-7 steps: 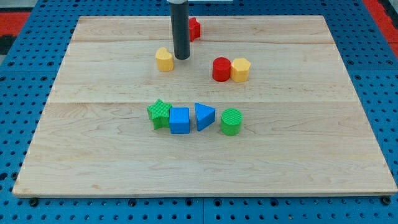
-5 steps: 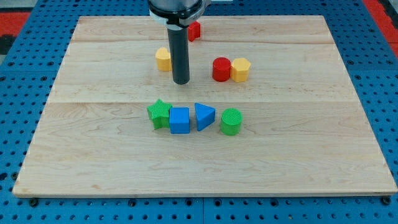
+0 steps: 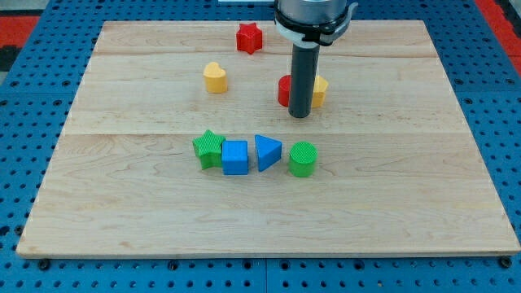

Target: Move the red circle to the right side of the red star

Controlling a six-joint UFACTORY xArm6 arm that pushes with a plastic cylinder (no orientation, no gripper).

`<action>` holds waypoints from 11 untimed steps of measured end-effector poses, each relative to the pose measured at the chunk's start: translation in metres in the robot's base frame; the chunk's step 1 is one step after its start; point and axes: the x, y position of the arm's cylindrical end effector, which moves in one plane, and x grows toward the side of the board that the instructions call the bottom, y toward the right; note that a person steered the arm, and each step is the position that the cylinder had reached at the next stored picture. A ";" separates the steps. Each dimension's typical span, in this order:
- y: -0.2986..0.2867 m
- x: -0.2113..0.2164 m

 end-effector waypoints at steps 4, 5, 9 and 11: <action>-0.019 -0.072; -0.025 -0.070; -0.033 -0.070; -0.042 -0.070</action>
